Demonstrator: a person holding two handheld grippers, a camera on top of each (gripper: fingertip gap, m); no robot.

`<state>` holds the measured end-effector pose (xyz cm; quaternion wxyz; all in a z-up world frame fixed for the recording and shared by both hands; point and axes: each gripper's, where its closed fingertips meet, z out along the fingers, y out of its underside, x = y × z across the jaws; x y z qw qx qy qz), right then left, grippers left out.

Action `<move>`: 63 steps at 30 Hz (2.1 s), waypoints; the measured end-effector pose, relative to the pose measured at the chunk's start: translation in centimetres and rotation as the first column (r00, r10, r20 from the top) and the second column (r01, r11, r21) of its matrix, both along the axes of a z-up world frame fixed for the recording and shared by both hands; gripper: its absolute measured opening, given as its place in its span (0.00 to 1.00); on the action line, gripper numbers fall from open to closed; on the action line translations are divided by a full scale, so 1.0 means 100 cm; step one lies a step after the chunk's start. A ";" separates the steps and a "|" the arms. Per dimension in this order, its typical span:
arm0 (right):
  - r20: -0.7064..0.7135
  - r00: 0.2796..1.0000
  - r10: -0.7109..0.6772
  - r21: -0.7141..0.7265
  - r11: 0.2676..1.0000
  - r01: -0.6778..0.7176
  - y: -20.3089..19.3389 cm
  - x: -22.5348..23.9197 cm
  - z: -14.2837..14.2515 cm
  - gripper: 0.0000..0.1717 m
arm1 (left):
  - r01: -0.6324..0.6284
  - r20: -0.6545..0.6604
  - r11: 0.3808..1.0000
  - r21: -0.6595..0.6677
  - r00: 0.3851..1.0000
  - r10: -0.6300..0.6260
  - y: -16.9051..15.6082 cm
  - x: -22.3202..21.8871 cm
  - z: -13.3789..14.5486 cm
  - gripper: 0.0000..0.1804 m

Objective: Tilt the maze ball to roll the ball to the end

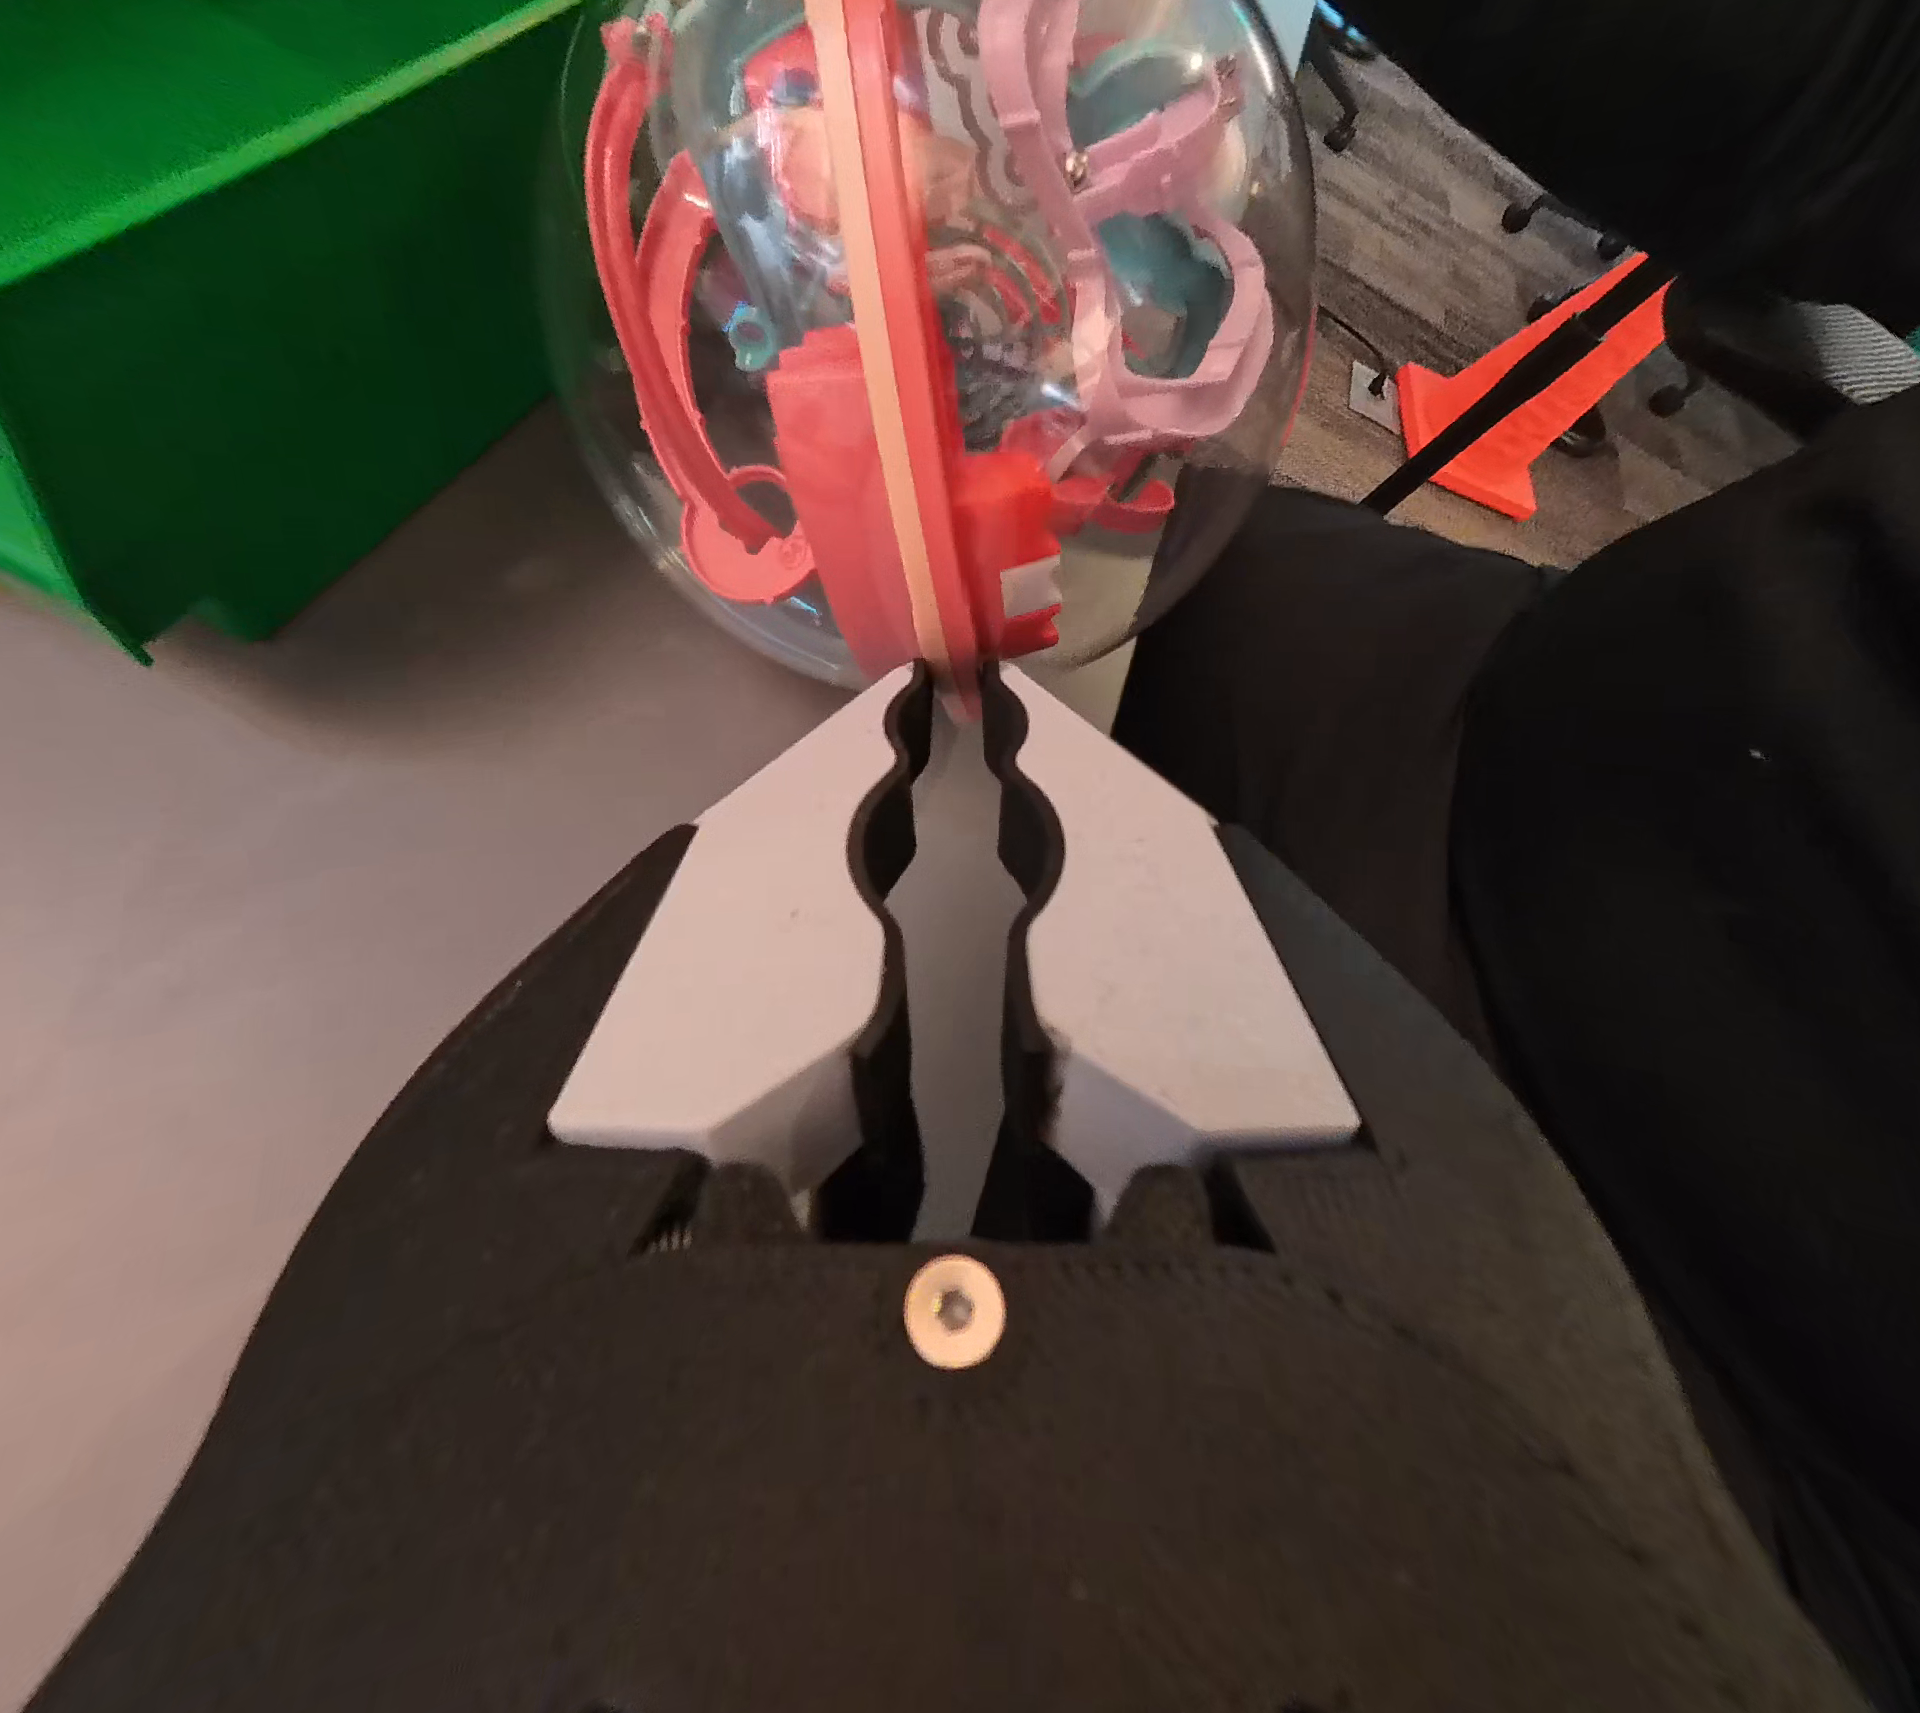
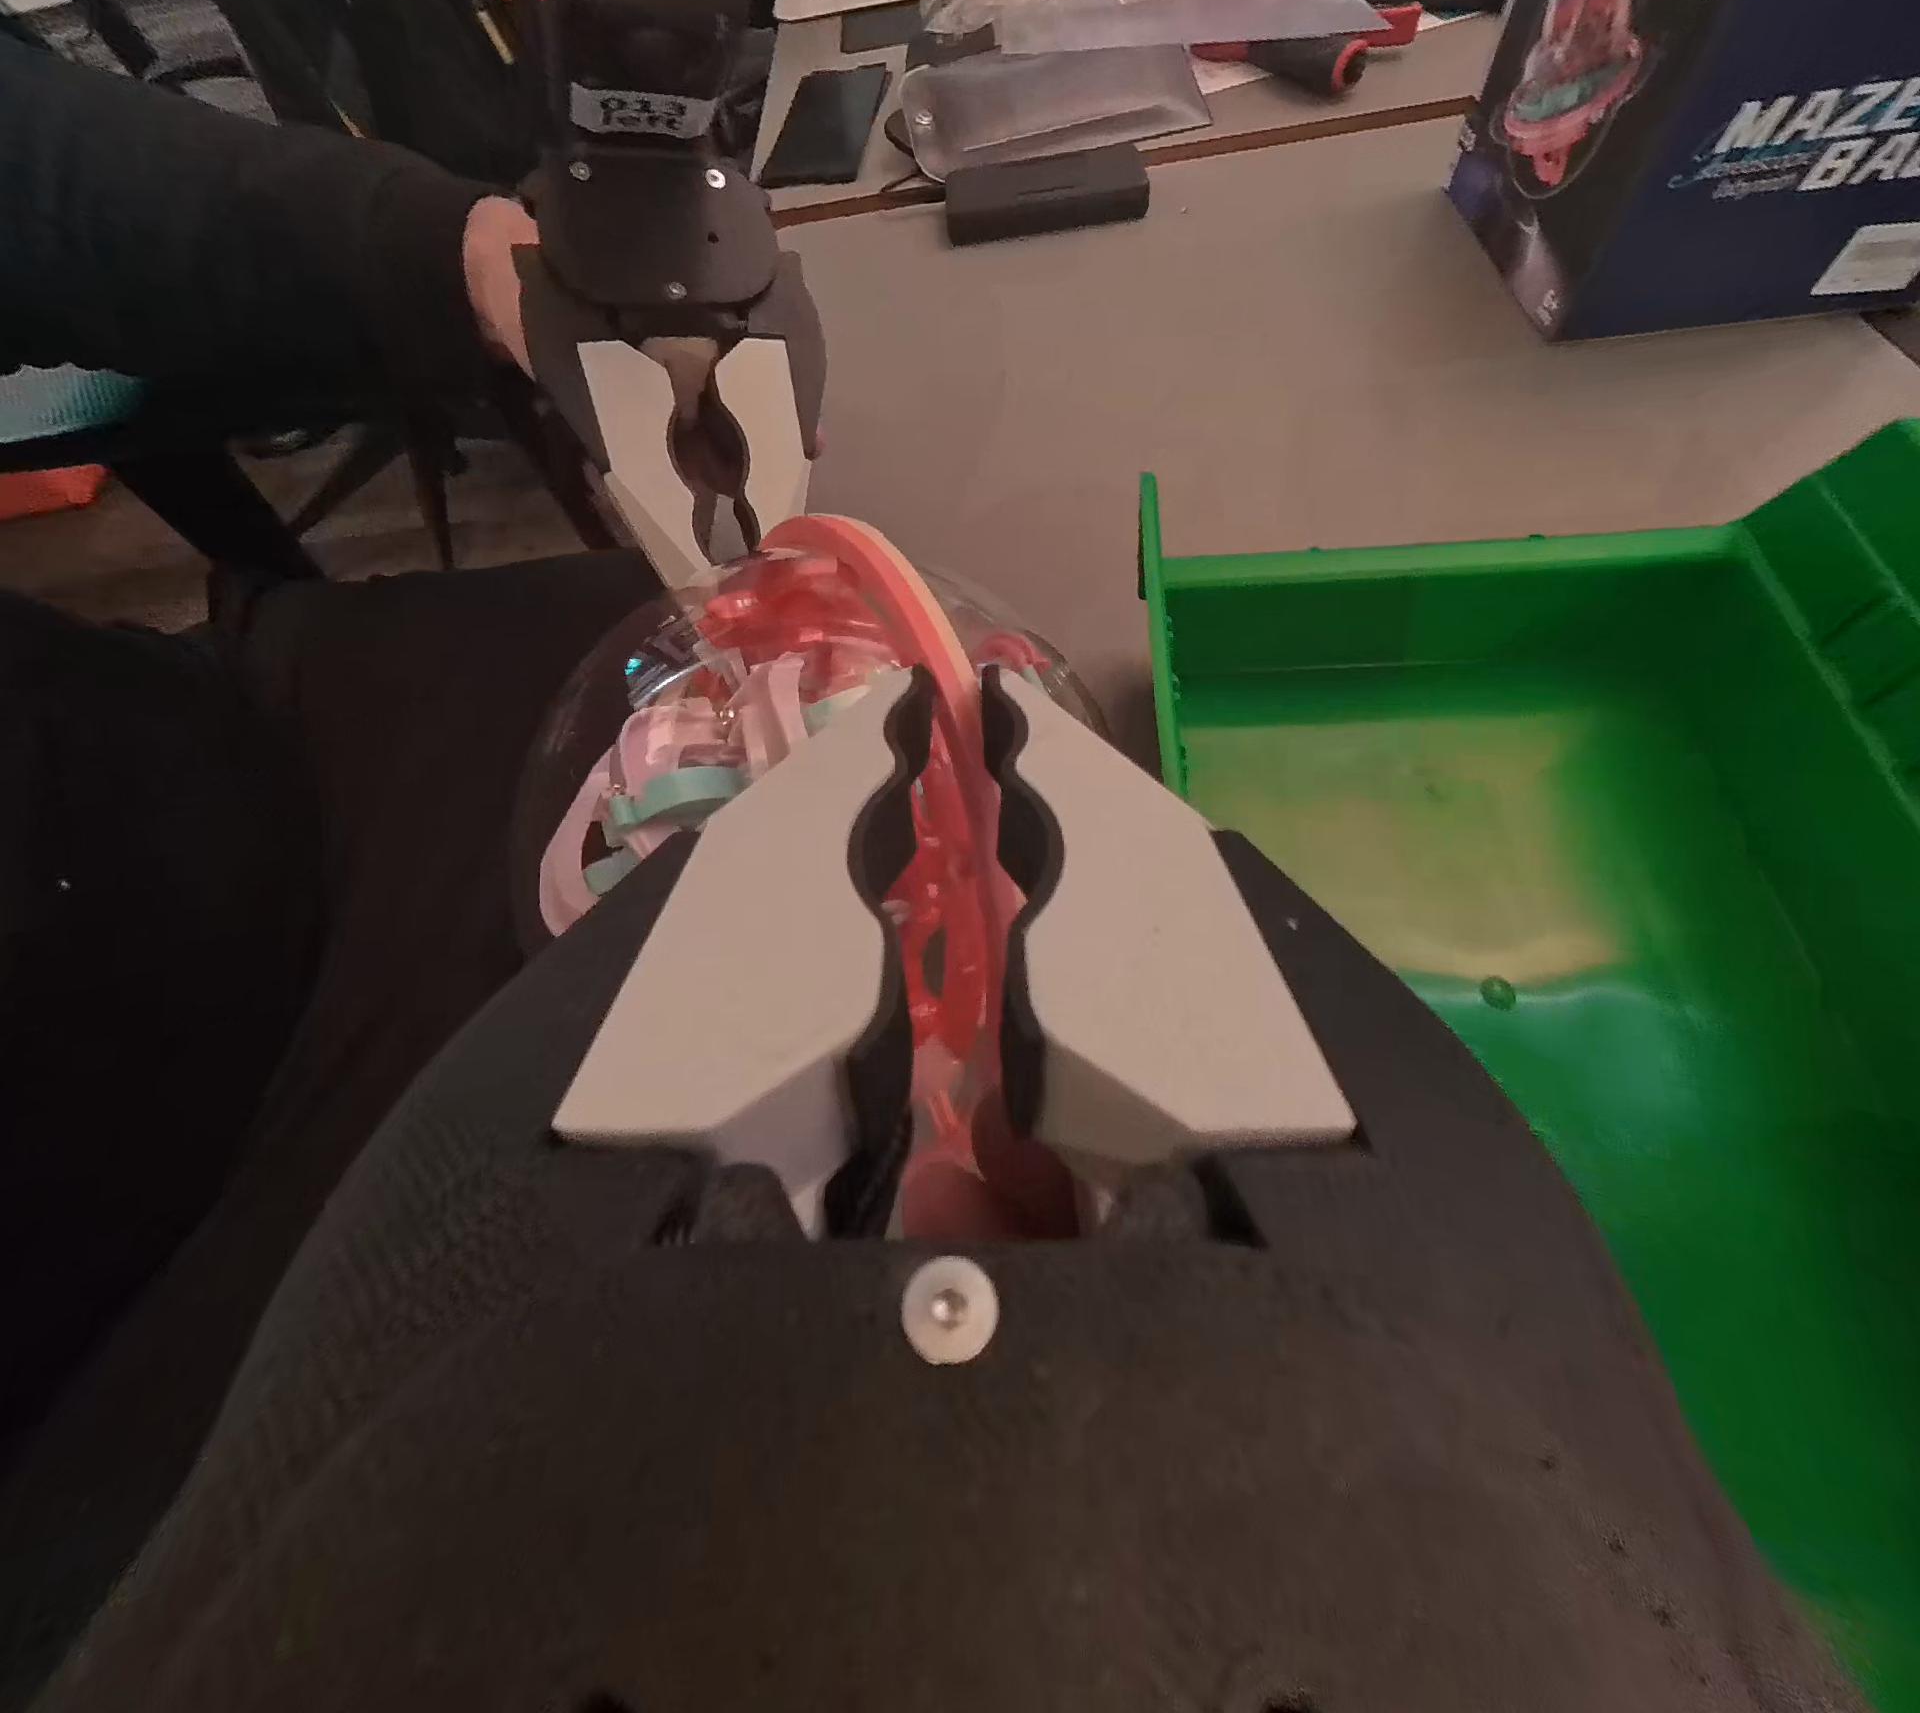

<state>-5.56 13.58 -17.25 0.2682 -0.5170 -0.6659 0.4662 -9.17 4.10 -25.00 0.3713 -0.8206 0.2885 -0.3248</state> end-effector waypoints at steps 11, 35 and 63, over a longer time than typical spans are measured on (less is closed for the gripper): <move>-0.021 0.996 -0.091 -0.041 0.995 0.091 0.017 0.026 -0.005 0.04 | -0.007 0.064 1.000 0.000 0.998 0.007 0.021 0.002 0.014 0.04; -0.083 0.966 -0.245 -0.183 0.957 0.227 0.036 0.086 -0.019 0.04 | 0.009 0.204 1.000 -0.020 0.979 -0.005 0.032 0.032 -0.001 0.08; -0.044 0.930 -0.365 -0.359 0.875 0.326 0.045 0.117 -0.042 0.04 | -0.070 0.349 0.997 0.027 0.936 0.056 0.056 0.038 0.025 0.04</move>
